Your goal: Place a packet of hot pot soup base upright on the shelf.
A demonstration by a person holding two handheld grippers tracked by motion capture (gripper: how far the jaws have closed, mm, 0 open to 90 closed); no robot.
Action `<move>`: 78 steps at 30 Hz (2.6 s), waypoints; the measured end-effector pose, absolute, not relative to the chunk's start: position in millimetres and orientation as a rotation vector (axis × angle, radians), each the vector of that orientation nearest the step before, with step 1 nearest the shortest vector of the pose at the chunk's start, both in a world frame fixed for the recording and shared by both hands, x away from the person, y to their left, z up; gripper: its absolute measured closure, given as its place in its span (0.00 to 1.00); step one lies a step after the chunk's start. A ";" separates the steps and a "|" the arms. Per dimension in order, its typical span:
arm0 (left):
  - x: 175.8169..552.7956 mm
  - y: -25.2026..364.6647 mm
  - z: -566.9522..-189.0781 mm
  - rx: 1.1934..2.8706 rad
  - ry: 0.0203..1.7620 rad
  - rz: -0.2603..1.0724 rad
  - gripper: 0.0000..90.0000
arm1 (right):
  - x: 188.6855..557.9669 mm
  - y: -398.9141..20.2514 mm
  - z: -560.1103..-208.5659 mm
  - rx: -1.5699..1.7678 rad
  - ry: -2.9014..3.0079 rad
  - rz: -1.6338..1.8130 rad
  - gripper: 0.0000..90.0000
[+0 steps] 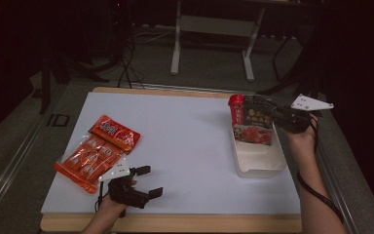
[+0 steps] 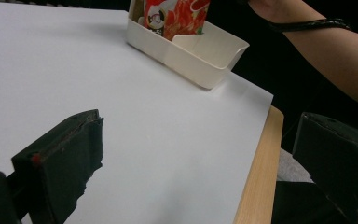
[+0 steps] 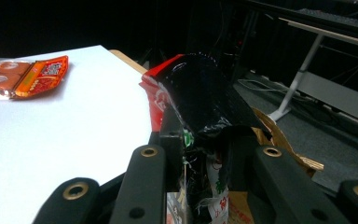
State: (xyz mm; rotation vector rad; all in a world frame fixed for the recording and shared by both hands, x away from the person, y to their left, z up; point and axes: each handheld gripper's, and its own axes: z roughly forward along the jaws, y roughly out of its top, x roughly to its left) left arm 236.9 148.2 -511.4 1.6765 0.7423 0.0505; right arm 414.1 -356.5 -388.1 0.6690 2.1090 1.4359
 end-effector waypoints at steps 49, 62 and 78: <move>233.9 150.2 -500.7 1.788 0.797 0.134 0.05 | 323.8 -310.8 -354.7 0.910 2.043 1.528 0.15; 238.0 175.8 -485.9 1.790 0.763 0.223 0.14 | 286.3 -306.2 -386.5 0.832 2.120 1.608 0.15; 244.8 240.1 -471.0 1.774 0.871 0.307 0.22 | 257.7 -295.6 -402.6 0.736 2.192 1.644 0.16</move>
